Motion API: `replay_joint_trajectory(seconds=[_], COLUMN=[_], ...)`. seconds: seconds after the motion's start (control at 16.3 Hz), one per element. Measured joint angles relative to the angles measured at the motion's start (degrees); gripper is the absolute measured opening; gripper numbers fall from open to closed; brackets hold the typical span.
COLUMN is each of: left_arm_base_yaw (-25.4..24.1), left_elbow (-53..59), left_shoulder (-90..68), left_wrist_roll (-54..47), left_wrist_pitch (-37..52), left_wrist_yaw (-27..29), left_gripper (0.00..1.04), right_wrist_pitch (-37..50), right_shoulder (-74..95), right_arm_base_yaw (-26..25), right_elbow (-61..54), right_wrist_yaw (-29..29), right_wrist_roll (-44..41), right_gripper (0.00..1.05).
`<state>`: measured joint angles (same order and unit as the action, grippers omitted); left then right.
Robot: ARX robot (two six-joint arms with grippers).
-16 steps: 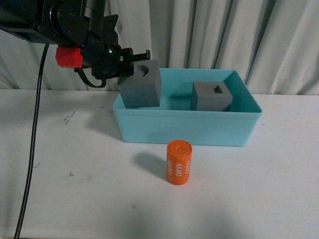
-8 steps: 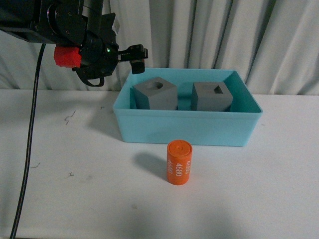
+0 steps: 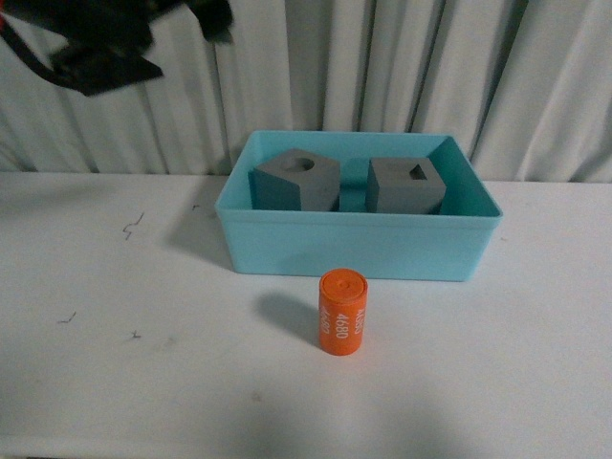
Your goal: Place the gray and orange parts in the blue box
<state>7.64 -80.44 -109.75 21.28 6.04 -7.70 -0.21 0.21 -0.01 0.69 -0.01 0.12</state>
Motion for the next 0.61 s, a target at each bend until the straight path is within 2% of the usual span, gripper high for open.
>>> replay_joint_trajectory(seconds=[0.18, 0.31, 0.37, 0.43, 0.49, 0.55, 0.61], left_arm_base_yaw=[-10.29, -17.99, -19.85, -19.85, -17.94, -16.13, -15.43], left_elbow=[26.08, 38.12, 42.77, 47.25, 54.16, 59.73, 62.20], left_shoulder=[25.33, 37.77, 41.77, 43.50, 45.68, 47.36, 48.61], left_wrist_roll=[4.55, 5.66, 4.94, 1.51, -7.34, -13.31, -16.31], left_wrist_pitch=[-2.58, -8.28, -3.89, 8.55, 23.93, 31.61, 34.64], left_wrist_yaw=[-4.68, -8.00, -7.28, -4.31, -2.21, -1.68, -1.16], left_gripper=[0.98, 0.98, 0.96, 0.89, 0.75, 0.62, 0.53], right_wrist_pitch=[0.02, 0.02, 0.02, -0.02, 0.04, 0.07, 0.00], right_shoulder=[-0.02, -0.02, 0.00, -0.02, -0.02, 0.00, 0.00], right_arm_base_yaw=[0.00, 0.00, -0.02, 0.00, 0.00, 0.00, 0.00], right_elbow=[0.00, 0.00, -0.02, 0.00, -0.02, -0.02, -0.02], right_wrist_yaw=[0.00, 0.00, 0.04, 0.00, 0.00, -0.02, 0.02], right_wrist_roll=[0.00, 0.00, 0.00, 0.00, 0.00, 0.00, 0.00], right_gripper=[0.98, 0.98, 0.98, 0.98, 0.98, 0.98, 0.98])
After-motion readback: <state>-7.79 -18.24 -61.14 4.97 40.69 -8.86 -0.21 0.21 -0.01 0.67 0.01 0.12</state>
